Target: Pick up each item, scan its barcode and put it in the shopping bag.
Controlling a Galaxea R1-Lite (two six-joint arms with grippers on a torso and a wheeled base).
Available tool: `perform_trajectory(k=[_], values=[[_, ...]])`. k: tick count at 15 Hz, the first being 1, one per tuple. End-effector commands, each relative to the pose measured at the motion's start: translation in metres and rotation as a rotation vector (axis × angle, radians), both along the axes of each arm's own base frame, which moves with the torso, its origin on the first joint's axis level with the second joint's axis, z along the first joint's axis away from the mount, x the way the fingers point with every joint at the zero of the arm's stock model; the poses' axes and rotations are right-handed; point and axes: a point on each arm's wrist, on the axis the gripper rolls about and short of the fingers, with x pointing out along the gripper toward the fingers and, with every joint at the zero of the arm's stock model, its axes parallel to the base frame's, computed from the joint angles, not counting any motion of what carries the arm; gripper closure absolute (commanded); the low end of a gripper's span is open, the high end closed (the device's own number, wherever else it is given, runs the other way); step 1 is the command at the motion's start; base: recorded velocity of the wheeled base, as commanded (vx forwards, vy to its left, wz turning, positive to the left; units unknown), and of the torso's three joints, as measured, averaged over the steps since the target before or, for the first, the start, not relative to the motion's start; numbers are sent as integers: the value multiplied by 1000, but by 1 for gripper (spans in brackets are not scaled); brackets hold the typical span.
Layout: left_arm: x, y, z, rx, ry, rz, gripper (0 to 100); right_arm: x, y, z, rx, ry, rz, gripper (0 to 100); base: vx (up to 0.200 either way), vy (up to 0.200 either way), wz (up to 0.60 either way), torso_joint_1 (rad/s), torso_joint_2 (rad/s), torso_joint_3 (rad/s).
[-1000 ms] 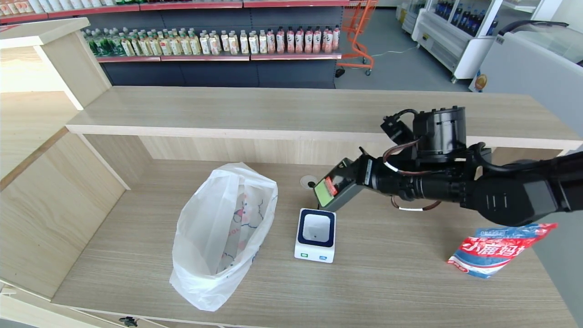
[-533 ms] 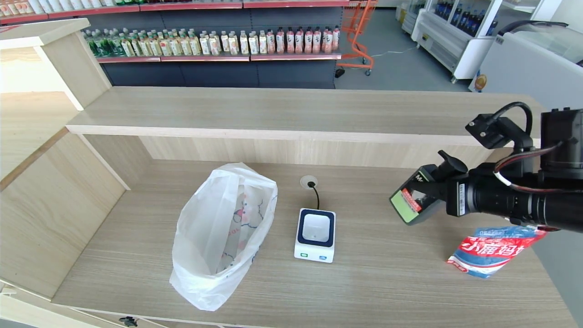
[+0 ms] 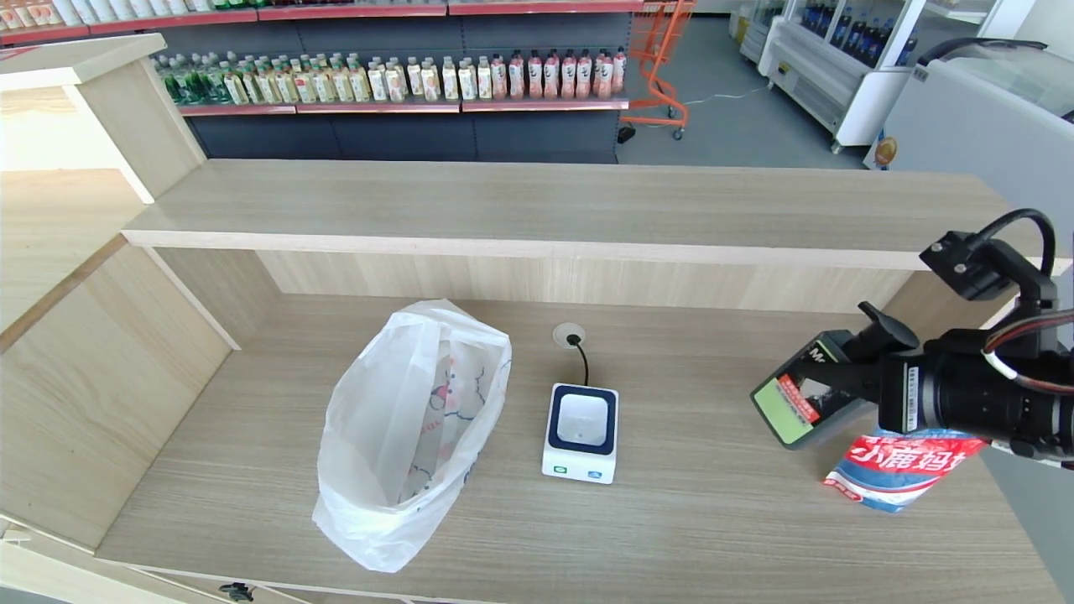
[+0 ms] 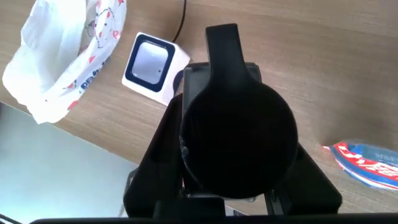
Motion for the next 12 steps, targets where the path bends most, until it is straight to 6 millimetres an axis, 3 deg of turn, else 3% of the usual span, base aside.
perform_trajectory(k=[1,3,7,12], values=[[0,0,0,1,0,0,0,-1,0,4,43,16,-20,100,0,200,0,7,2,2],[0,0,0,2,2,0,0,3,0,2,34,44,-24,100,0,200,0,-12,-10,5],[0,0,0,1,0,0,0,5,2,4,31,53,-21,100,0,0,0,0,0,0],[0,0,0,4,0,0,0,9,2,-2,18,72,-37,100,-200,0,0,5,2,2]])
